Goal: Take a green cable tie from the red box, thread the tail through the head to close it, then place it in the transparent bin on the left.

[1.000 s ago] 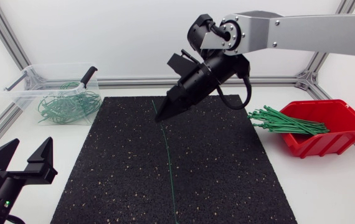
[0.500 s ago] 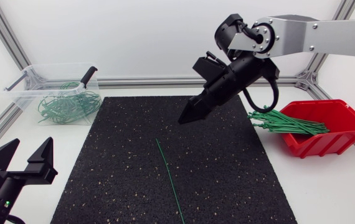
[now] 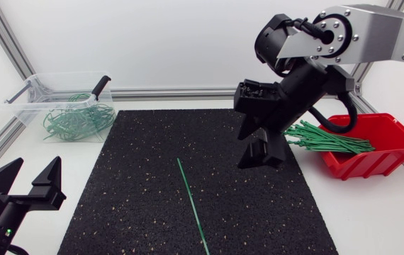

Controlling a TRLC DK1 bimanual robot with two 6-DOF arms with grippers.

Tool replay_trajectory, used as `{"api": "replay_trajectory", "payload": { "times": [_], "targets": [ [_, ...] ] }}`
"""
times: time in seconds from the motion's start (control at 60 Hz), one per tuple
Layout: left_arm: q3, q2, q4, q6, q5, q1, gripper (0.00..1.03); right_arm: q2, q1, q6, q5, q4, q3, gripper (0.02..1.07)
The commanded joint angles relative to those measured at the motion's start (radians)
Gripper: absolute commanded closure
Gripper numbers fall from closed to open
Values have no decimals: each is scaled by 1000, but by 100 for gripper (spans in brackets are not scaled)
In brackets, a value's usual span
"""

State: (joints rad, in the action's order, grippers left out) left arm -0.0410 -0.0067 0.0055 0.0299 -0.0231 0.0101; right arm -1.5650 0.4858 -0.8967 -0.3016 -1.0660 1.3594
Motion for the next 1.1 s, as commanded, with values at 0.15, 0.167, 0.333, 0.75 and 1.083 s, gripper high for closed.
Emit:
{"api": "replay_trajectory", "payload": {
  "times": [0.15, 0.167, 0.333, 0.75, 1.083],
  "targets": [
    [36, -3, -30, -1, 5, -12, 4, 14, 89, -295, 93, -60, -86, 6],
    [36, -3, -30, -1, 5, -12, 4, 14, 100, -300, 110, -51, -95, 6],
    [36, -4, -29, -1, 5, -7, 4, 36, 192, -447, 220, 28, -206, 6],
    [36, -4, -30, -1, 5, -7, 4, 48, 415, -674, 328, 167, -315, 6],
    [36, -4, -29, -1, 5, -2, 4, 48, 580, -720, 364, 144, -344, 20]
  ]
}}
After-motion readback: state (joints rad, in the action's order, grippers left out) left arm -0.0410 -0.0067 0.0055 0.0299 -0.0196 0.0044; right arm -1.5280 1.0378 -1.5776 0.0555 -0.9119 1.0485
